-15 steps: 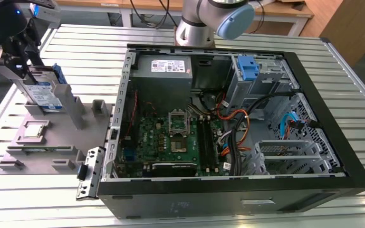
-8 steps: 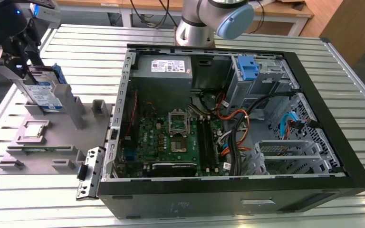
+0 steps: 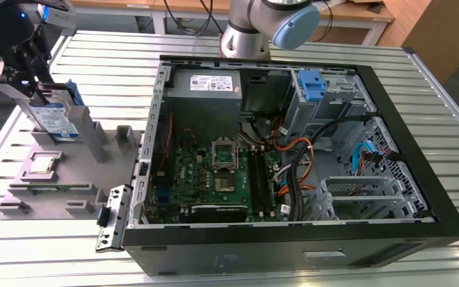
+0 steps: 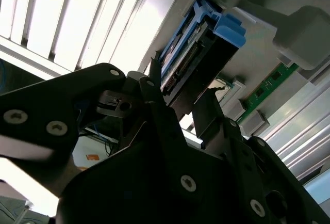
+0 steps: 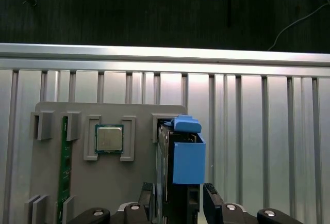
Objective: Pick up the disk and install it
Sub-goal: 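Pick up the disk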
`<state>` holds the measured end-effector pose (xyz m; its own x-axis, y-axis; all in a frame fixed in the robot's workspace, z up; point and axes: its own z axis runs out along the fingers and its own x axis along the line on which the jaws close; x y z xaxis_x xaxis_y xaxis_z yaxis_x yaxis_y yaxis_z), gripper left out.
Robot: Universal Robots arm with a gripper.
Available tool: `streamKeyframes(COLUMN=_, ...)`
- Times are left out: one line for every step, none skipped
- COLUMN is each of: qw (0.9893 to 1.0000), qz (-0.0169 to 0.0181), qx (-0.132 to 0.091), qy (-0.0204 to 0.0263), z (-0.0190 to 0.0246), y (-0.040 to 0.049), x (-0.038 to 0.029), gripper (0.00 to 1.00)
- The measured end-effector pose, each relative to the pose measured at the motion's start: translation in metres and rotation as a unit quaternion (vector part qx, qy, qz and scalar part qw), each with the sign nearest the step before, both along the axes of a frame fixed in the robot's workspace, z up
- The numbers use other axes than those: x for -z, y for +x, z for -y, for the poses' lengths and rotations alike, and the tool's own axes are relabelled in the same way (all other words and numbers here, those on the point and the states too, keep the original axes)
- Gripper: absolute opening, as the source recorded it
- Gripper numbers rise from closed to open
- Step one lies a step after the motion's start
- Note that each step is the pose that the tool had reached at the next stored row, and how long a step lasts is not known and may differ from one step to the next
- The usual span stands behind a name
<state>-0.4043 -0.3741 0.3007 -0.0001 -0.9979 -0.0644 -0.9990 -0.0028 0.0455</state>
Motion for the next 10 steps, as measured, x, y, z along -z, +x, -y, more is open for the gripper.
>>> streamKeyframes(qw=1.0000, qz=0.0000, qx=0.000, qy=0.0000, z=0.0000, y=0.0000, x=0.0000, gripper=0.51)
streamKeyframes(qw=1.0000, qz=0.0000, qx=0.000, qy=0.0000, z=0.0000, y=0.0000, x=0.0000, gripper=0.51)
streamKeyframes(qw=1.0000, qz=0.0000, qx=0.000, qy=0.0000, z=0.0000, y=0.0000, x=0.0000, gripper=0.51)
streamKeyframes(qw=1.0000, qz=0.0000, qx=0.000, qy=0.0000, z=0.0000, y=0.0000, x=0.0000, gripper=0.51)
streamKeyframes(qw=1.0000, qz=0.0000, qx=0.000, qy=0.0000, z=0.0000, y=0.0000, x=0.0001, gripper=0.51)
streamKeyframes(qw=1.0000, qz=0.0000, qx=0.000, qy=0.0000, z=0.0000, y=0.0000, x=0.0001, gripper=0.51)
streamKeyframes(qw=1.0000, qz=0.0000, qx=0.000, qy=0.0000, z=0.0000, y=0.0000, x=0.0001, gripper=0.51)
streamKeyframes(qw=1.0000, qz=0.0000, qx=0.000, qy=0.0002, z=0.0000, y=0.0000, x=0.0001, gripper=0.51)
streamKeyframes(qw=1.0000, qz=0.0001, qx=0.000, qy=0.0010, z=-0.0002, y=0.0000, x=0.0002, gripper=0.51)
streamKeyframes(qw=1.0000, qz=0.0001, qx=0.000, qy=0.0022, z=-0.0004, y=0.0000, x=0.0002, gripper=0.51)
